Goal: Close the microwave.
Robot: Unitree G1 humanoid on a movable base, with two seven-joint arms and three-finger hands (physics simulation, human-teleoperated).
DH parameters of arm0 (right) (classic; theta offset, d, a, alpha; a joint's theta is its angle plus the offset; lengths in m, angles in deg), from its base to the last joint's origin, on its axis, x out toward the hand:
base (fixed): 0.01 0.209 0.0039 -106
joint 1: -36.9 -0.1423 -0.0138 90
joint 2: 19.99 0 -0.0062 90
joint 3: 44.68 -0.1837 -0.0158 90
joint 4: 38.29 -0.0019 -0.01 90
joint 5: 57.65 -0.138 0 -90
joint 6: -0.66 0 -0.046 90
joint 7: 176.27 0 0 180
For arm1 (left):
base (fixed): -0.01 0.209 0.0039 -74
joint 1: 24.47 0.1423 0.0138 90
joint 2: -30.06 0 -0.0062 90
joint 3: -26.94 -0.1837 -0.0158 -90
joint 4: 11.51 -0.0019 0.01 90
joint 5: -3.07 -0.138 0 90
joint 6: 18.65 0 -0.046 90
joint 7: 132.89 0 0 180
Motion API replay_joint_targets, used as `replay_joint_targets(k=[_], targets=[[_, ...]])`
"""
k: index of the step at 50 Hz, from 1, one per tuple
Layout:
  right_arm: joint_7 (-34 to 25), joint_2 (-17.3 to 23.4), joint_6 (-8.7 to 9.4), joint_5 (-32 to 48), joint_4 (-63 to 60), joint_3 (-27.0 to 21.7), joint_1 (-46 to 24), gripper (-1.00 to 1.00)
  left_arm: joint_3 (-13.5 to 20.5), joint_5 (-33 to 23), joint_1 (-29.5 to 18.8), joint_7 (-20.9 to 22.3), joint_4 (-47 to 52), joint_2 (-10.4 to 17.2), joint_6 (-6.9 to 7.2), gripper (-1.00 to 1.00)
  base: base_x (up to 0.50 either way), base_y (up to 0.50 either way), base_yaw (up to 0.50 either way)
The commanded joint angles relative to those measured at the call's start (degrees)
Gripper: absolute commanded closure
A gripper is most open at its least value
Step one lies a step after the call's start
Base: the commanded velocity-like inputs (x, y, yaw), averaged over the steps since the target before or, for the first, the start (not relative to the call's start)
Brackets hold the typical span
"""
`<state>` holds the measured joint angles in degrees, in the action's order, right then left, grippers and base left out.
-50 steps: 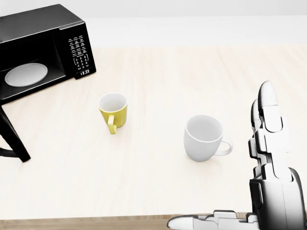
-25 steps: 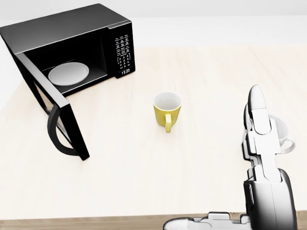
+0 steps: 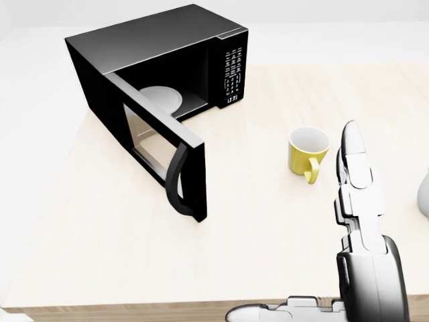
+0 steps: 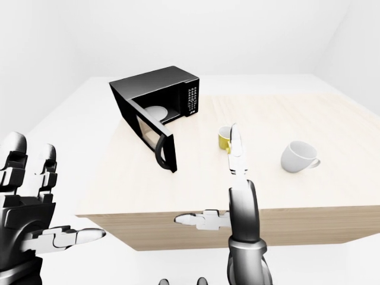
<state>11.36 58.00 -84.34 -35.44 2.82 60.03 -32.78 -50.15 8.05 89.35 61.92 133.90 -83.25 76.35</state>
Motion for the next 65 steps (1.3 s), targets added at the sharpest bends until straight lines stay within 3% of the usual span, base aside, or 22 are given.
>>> replay_joint_targets(k=[1, 43, 47, 65], targets=[[0.3, 0.1, 0.0, 0.0, 0.7, 0.2, -0.1, -1.0, -0.1, -0.3, -0.1, 0.0, -0.6, 0.0, 0.0, -1.0, 0.0, 0.5, 0.0], [-0.1, -0.4, 0.0, -1.4, 1.7, -0.4, -0.9, -1.0, -0.8, -0.6, -0.1, -0.6, -0.7, 0.3, 0.0, -1.0, 0.0, 0.5, 0.0], [-0.5, -2.1, 0.0, -6.7, 3.5, -2.1, -2.6, -1.0, -0.5, -0.5, -0.8, -1.5, -1.3, 0.4, 0.0, -1.0, 0.0, 0.0, 0.0], [2.1, -1.3, 0.0, -4.3, 2.7, -0.7, -2.7, -1.0, -1.1, 0.5, 0.5, -1.0, 0.0, 0.3, 0.0, -1.0, 0.0, 0.0, 0.0]])
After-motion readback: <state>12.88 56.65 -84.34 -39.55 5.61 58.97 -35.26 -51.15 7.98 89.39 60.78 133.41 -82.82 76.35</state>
